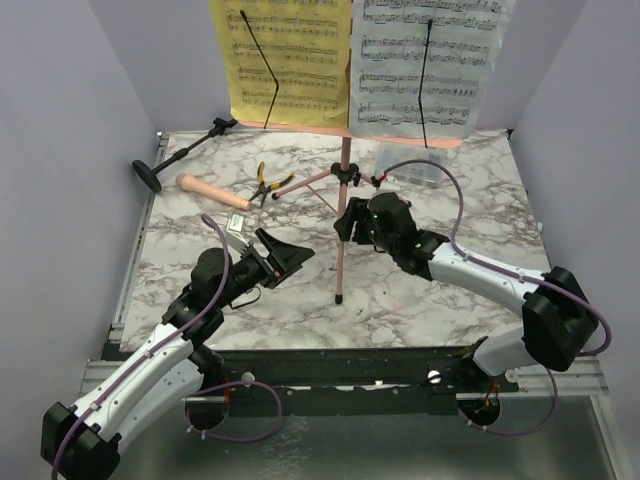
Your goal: Set up the instrument practice props
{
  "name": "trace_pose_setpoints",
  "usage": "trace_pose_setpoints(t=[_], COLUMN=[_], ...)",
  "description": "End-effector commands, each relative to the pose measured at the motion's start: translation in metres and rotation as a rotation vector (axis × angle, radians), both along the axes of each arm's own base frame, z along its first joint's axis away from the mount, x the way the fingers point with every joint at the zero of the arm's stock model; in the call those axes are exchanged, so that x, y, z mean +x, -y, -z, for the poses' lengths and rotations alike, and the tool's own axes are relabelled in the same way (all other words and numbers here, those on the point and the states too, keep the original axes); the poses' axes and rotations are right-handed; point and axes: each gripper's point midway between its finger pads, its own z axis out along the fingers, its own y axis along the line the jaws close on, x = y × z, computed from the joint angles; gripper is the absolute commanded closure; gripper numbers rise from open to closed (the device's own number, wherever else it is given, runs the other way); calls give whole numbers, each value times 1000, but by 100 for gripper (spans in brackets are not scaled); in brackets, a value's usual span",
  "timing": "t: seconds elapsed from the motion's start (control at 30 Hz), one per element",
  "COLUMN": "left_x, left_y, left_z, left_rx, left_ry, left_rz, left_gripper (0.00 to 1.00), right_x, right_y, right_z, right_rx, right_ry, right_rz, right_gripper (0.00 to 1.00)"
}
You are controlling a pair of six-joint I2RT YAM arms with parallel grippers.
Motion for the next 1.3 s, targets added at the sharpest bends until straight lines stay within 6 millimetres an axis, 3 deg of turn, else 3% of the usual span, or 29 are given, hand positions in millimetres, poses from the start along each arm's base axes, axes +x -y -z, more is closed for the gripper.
trace_pose_setpoints(t=[0.0,0.13,0.27,0.73,0.9,1.27], left_x=[0,-1,-1,-2,-3,-3], left_y=[-9,-10,-9,-8,-7,-6], left_z=[15,19,18,13,11,9], left_rx=[46,48,49,46,45,41], left_ry=[-34,-42,-40,-30,-24,-25], left_rz=[-41,-40,-37,-23,-14,-12], left_gripper=[8,8,8,8,8,8], right_x=[4,4,6,-19,-21,-12], right_y=[22,11,16,78,99,147], right_z=[28,33,49,113,129,133], right_rx=[-219,-224,-253,-376,-368,-331], right_ry=[-15,-19,-38,-87,-129,-174], right_rz=[145,119,157,229,227,256], right_gripper=[37,39,55,84,86,89])
